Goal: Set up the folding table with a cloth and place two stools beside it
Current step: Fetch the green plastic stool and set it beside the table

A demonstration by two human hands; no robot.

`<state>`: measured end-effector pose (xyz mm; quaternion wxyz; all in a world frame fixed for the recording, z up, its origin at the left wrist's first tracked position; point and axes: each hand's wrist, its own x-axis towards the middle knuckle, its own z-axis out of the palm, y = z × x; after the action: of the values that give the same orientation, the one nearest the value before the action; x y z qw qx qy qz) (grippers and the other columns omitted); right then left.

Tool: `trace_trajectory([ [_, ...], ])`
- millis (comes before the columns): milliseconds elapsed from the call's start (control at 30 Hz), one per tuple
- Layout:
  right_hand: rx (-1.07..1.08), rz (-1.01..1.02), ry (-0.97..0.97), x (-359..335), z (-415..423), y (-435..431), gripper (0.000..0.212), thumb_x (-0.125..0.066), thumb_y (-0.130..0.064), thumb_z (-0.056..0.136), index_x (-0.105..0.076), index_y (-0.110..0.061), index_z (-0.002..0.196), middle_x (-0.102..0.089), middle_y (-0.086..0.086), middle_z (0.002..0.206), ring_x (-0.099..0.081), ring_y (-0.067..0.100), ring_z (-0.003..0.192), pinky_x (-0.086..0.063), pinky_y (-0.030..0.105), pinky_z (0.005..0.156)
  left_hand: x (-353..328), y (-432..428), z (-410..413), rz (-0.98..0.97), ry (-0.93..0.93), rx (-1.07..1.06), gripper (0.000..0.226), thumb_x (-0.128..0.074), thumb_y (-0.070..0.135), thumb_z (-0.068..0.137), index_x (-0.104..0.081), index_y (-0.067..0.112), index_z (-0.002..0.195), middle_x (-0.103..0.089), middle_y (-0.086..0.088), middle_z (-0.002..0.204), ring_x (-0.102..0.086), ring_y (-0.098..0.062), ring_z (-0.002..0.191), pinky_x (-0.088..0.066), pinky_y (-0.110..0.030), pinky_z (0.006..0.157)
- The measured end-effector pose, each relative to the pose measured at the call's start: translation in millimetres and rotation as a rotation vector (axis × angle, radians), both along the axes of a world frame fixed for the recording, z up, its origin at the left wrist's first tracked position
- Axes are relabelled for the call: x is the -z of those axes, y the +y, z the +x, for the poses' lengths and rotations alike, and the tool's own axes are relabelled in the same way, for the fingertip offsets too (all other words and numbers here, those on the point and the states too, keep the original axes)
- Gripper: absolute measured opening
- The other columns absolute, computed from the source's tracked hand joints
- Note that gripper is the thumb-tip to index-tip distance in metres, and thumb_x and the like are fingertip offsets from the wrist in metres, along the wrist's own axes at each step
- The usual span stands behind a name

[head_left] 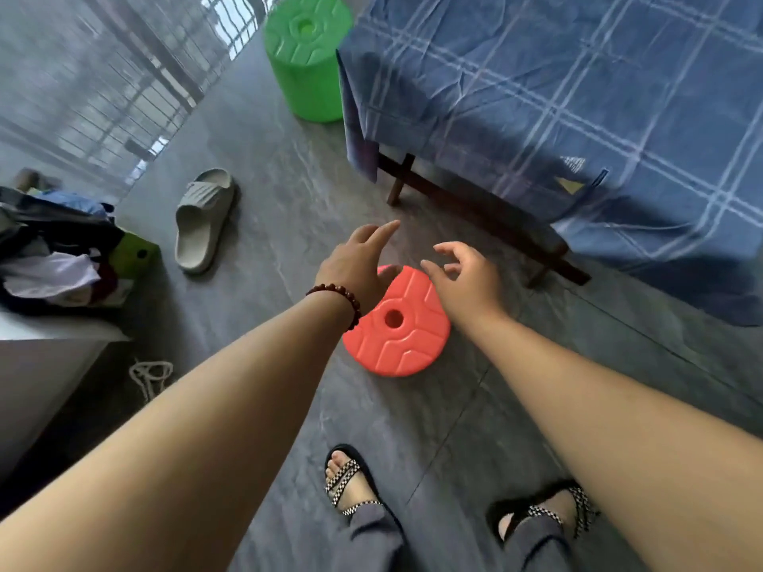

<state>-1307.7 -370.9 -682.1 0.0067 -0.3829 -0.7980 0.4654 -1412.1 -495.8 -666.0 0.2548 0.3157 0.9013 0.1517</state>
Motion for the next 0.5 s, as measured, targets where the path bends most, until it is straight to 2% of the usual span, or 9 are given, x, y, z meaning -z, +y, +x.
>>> trace_trajectory([
  [167,-0.109,0.008,-0.046,65,14,-3,0.033,-0.068,-0.023,0.083,-0.062,-0.013,0.114,-0.062,0.007,0.119,-0.059,0.024,0.105,-0.046,0.038,0.092,66,-4,24,-0.017,-0.012,-0.061,0.059,-0.052,0.034,0.092,-0.025,0.033,0.145,-0.034,0.000,0.146,-0.046,-0.026,0.123,-0.044,-0.042,0.096],
  [267,-0.189,0.040,-0.037,106,16,0,0.034,-0.069,-0.021,0.082,-0.062,-0.013,0.115,-0.061,0.006,0.120,-0.057,0.023,0.109,-0.042,0.029,0.094,110,-3,26,-0.062,-0.004,-0.046,0.058,-0.053,0.033,0.091,-0.029,0.030,0.144,-0.034,-0.001,0.146,-0.044,-0.028,0.125,-0.042,-0.043,0.098],
  [333,-0.219,0.063,-0.025,134,16,1,0.035,-0.069,-0.021,0.082,-0.062,-0.013,0.115,-0.061,0.005,0.120,-0.056,0.022,0.111,-0.036,0.022,0.090,139,-1,25,-0.110,0.010,-0.050,0.058,-0.056,0.032,0.089,-0.033,0.030,0.142,-0.032,-0.001,0.147,-0.042,-0.029,0.126,-0.041,-0.045,0.100],
  [433,-0.213,0.057,-0.011,176,19,-1,0.035,-0.070,-0.022,0.082,-0.062,-0.012,0.115,-0.060,0.006,0.120,-0.056,0.022,0.110,-0.036,0.022,0.088,179,4,26,-0.147,0.046,-0.041,0.062,-0.061,0.029,0.084,-0.035,0.030,0.140,-0.029,-0.003,0.149,-0.039,-0.030,0.128,-0.040,-0.044,0.100],
  [500,-0.262,0.075,0.024,200,20,-2,0.034,-0.071,-0.020,0.081,-0.063,-0.011,0.113,-0.060,0.006,0.119,-0.056,0.022,0.110,-0.036,0.022,0.090,204,6,26,-0.158,0.106,-0.032,0.069,-0.064,0.031,0.080,-0.033,0.032,0.141,-0.025,-0.002,0.151,-0.031,-0.027,0.134,-0.037,-0.044,0.102],
])
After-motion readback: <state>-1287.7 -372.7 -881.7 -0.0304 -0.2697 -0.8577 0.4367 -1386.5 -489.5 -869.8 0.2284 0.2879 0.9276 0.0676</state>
